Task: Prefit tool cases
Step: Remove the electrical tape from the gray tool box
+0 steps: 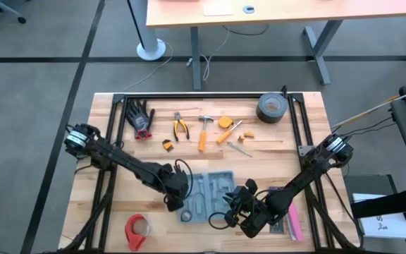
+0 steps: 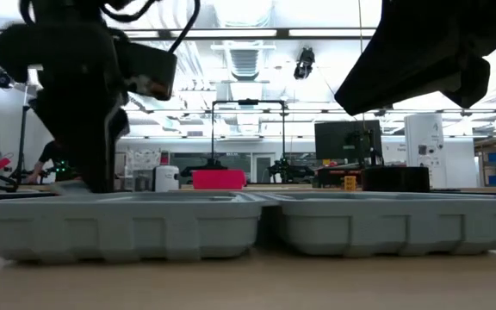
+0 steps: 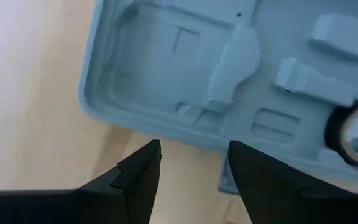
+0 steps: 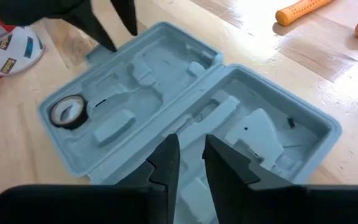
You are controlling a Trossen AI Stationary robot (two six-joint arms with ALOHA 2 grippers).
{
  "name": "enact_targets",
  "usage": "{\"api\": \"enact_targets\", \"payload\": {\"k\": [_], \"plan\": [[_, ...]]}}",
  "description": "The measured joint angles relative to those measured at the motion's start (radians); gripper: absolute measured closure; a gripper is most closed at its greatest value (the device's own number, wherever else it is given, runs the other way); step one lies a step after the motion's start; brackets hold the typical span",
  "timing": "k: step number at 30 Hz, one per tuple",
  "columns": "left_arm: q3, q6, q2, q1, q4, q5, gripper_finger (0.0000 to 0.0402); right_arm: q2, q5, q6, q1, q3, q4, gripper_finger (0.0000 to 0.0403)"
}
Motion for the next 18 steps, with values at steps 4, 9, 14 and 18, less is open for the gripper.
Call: {"api": "enact_targets", "payload": {"k": [4,9,14,18], "plan": [[0.044,0.028,0.0,-0.008,-0.035,-0.02,0.0205,0.0,0.001,-0.002,0.0,0.0,0.0,0.0345],[0.122,0.063,0.0,-0.008,-0.099,-0.074,0.021,0.0,0.001,-0.001,0.0,0.0,0.0,0.0356],[0.184,0.062,0.016,-0.039,-0.1,0.045,0.0215,0.0,0.001,-0.001,0.0,0.0,-0.001,0.0358],[0.234,0.069,0.072,-0.086,-0.114,0.054,0.0214,0.0,0.008,-0.001,0.0,0.0,-0.001,0.0351]]}}
